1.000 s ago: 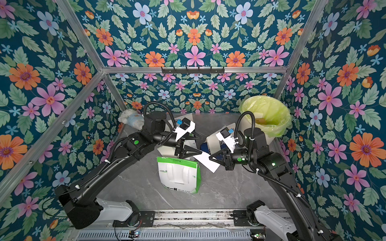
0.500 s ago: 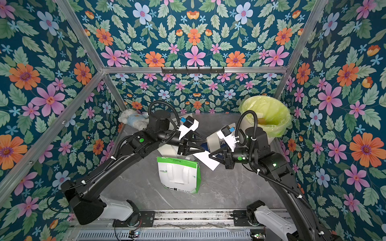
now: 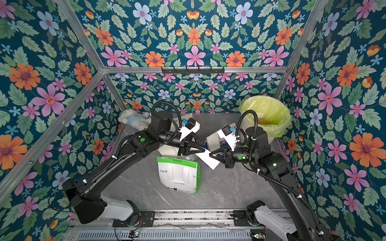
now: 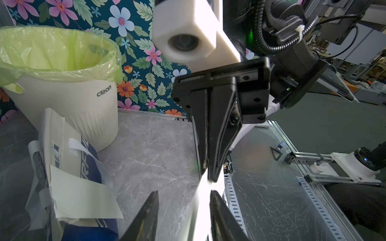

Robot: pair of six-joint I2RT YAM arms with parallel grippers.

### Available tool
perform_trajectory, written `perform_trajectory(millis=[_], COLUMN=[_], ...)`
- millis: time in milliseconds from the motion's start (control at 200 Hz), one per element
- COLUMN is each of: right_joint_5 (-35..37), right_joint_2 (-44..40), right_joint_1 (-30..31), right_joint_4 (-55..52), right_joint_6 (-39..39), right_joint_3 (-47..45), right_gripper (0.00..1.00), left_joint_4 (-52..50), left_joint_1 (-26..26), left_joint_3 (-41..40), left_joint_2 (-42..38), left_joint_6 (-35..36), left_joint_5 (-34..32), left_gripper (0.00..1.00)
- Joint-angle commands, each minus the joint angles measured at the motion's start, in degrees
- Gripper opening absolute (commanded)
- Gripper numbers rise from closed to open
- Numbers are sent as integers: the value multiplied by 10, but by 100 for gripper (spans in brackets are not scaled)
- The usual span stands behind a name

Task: Shred takeout receipts and throw away
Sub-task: Shred the takeout receipt.

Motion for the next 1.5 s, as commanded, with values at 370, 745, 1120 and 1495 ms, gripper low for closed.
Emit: perform_trajectory(millis=[370, 745, 1120, 1495], right_joint_5=[32, 56, 28, 2], right_joint_2=[0, -18, -1, -9], right_joint_1=[1, 1, 1, 0], right_joint_4=[16, 83, 147, 165], right_joint_6=[5, 65, 100, 113], right_joint_3=[2, -8, -17, -35], right_gripper=[0, 30, 19, 11], left_joint_4=[35, 116, 165, 186], left_joint_1=[-2, -14, -26, -26], left_joint_3=[-13, -46, -64, -71], left_joint_2=[-9, -35, -37, -37], left_joint_6=[-27, -69, -85, -86], left_joint_5=[15, -4, -27, -50], left_gripper=[0, 0, 0, 0])
